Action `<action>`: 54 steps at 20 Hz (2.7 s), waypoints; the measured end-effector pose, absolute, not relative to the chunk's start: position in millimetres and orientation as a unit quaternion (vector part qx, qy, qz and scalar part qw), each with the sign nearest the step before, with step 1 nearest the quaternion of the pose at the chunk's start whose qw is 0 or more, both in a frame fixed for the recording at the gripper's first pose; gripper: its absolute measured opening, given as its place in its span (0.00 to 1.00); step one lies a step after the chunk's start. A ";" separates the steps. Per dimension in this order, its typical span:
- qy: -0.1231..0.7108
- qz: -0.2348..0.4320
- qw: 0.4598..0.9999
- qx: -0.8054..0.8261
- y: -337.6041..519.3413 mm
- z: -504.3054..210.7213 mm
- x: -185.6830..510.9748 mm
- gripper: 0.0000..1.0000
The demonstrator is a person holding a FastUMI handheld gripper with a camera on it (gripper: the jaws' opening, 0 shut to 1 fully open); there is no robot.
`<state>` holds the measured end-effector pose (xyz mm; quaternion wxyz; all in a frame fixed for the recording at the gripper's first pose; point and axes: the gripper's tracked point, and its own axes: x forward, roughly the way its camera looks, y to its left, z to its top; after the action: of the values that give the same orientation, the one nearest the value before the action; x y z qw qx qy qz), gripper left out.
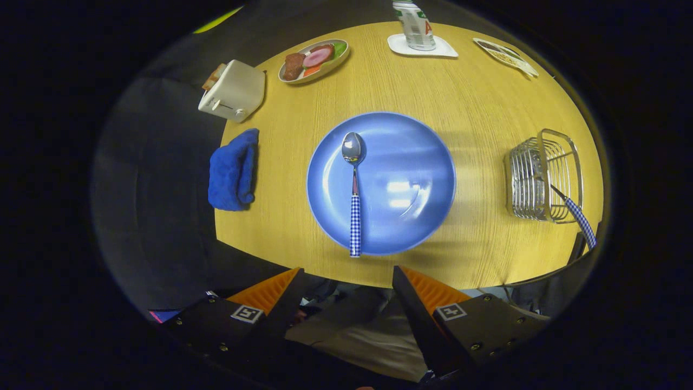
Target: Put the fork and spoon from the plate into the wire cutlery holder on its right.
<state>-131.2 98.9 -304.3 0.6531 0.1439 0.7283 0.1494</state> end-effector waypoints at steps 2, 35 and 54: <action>0.730 0.143 0.656 0.131 99.8 -313.4 -123.4 1.00; 0.765 0.131 0.630 0.034 132.8 -374.6 -121.7 0.49; 0.784 0.155 0.600 0.032 111.2 -378.3 -116.5 0.19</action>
<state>-116.5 111.2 -378.3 0.6002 0.0319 0.7841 0.1549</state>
